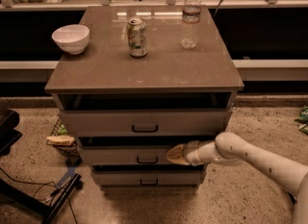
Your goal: Close middle drawer
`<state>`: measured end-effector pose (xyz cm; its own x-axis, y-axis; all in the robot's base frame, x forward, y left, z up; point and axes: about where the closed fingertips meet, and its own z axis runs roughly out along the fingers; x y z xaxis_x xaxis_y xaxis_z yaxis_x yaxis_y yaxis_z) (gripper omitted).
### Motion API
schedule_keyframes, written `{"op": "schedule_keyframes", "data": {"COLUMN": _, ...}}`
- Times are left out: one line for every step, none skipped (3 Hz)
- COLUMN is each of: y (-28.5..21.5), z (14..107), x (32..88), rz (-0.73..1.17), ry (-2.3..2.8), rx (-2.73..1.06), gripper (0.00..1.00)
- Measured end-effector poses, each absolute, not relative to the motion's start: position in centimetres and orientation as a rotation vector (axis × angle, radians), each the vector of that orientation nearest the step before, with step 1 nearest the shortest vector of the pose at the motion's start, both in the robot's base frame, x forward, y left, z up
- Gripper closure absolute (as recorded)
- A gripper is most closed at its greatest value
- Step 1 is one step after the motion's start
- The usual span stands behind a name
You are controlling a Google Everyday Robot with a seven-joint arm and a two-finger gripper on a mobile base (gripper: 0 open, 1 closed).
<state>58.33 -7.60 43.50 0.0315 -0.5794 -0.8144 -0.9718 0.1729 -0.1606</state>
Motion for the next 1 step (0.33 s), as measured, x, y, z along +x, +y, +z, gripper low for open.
{"op": "schedule_keyframes", "data": {"y": -7.59, "z": 43.50, "x": 58.32, "rz": 0.617, "ry": 1.647, "rx": -1.504, "gripper": 1.00}}
